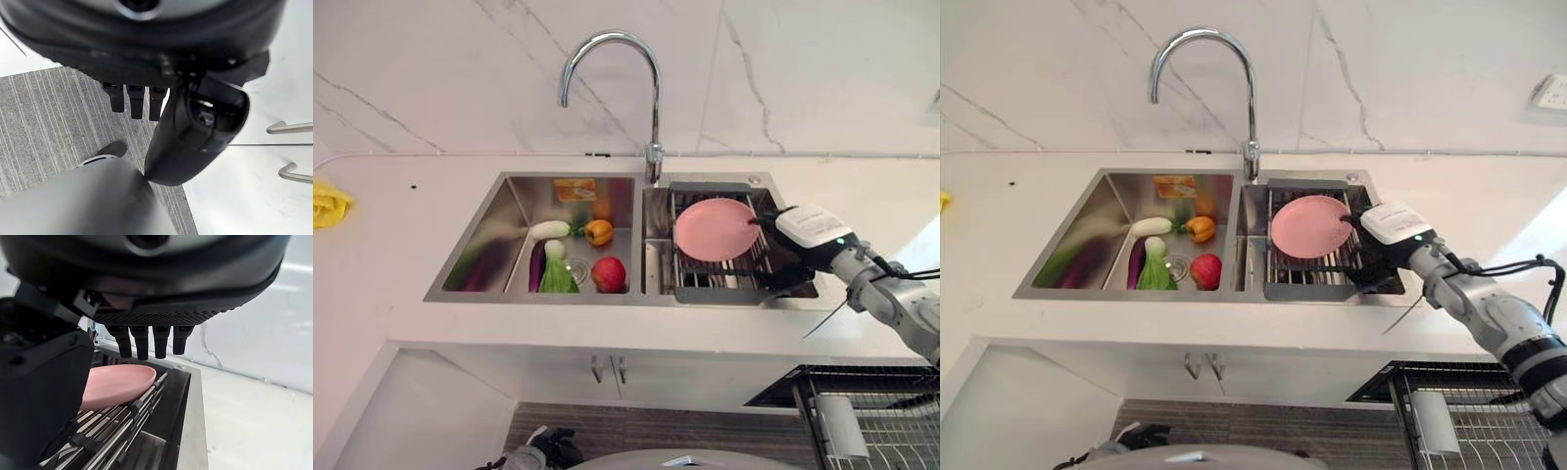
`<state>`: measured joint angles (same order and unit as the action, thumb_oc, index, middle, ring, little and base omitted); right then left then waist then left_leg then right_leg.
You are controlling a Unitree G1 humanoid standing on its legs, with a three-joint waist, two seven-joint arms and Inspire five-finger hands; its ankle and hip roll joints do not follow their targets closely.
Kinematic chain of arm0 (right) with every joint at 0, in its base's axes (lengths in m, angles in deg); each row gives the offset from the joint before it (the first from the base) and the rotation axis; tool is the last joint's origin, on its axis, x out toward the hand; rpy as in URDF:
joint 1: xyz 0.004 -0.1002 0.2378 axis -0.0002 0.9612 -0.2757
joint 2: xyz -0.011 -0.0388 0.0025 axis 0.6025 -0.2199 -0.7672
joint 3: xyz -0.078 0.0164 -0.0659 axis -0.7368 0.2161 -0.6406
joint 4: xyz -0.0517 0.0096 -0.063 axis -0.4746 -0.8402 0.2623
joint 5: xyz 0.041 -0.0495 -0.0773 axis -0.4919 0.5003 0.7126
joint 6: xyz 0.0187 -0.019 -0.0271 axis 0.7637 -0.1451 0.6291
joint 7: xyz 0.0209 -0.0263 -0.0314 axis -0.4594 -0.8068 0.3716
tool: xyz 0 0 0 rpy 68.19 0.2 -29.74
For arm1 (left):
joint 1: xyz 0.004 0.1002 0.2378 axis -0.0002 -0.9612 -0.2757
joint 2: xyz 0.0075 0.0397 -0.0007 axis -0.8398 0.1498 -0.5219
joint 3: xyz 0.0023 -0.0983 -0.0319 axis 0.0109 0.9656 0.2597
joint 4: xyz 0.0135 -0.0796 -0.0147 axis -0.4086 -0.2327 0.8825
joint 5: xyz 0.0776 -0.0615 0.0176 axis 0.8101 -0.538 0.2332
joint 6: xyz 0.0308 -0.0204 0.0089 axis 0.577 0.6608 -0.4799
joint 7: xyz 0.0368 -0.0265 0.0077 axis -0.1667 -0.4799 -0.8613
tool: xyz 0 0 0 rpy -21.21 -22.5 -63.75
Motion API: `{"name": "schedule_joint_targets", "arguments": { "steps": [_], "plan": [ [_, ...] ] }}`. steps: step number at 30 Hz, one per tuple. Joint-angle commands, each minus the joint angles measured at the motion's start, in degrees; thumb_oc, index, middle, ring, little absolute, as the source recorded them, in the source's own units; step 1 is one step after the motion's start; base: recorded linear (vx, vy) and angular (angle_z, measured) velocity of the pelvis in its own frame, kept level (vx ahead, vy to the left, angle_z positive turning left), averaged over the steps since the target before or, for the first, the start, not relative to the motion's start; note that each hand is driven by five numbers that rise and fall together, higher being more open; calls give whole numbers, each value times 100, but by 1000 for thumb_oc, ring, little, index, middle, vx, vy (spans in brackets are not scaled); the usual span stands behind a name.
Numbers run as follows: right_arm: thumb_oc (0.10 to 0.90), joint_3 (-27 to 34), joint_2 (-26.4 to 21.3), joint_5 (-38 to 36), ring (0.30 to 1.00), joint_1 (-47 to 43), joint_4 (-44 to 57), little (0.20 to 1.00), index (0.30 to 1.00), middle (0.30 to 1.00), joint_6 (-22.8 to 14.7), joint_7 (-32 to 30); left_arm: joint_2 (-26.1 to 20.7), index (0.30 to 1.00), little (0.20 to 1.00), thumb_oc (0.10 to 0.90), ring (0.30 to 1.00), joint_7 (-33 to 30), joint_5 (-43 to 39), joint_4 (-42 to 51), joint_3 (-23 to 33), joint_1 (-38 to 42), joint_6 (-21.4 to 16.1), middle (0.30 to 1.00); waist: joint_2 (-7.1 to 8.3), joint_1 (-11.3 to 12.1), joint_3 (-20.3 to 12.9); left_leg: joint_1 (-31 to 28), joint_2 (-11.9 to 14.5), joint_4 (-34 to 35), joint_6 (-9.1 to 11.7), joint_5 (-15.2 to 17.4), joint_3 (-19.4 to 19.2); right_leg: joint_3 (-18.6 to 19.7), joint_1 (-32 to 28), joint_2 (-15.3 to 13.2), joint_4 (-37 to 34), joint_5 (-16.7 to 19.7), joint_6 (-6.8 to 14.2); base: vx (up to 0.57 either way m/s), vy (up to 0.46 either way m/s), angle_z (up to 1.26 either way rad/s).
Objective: Place the dishes in the dishwasher.
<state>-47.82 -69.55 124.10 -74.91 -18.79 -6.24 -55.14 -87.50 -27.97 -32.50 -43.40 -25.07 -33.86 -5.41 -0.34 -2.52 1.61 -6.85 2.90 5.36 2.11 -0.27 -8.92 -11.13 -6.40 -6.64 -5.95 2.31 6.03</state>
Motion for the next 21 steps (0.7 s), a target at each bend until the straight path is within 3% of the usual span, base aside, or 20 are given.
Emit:
{"name": "schedule_joint_targets", "arguments": {
  "steps": [1,9,21],
  "plan": [
    [800,56,105,185,900,-930,-107,900,900,900,165,-438,285,900,900,800,900,4,235,-513,-232,181,-58,900,161,354,-2,-298,246,-36,188,368,105,-249,-65,-264,95,-148,449,17,-14,3],
    [800,-150,297,618,900,-1077,-337,900,900,900,383,-660,308,900,900,800,900,-97,242,-469,-245,186,-73,900,173,402,-6,-293,260,-36,194,374,167,-296,-105,-248,95,-188,435,15,-10,7],
    [800,-785,760,2152,900,-1425,-1005,900,900,900,1108,-1162,327,900,900,800,900,-338,316,-520,-253,274,-57,900,216,499,0,-258,266,-36,185,402,223,-344,-107,-249,95,-241,437,5,-2,2]
  ]
}}
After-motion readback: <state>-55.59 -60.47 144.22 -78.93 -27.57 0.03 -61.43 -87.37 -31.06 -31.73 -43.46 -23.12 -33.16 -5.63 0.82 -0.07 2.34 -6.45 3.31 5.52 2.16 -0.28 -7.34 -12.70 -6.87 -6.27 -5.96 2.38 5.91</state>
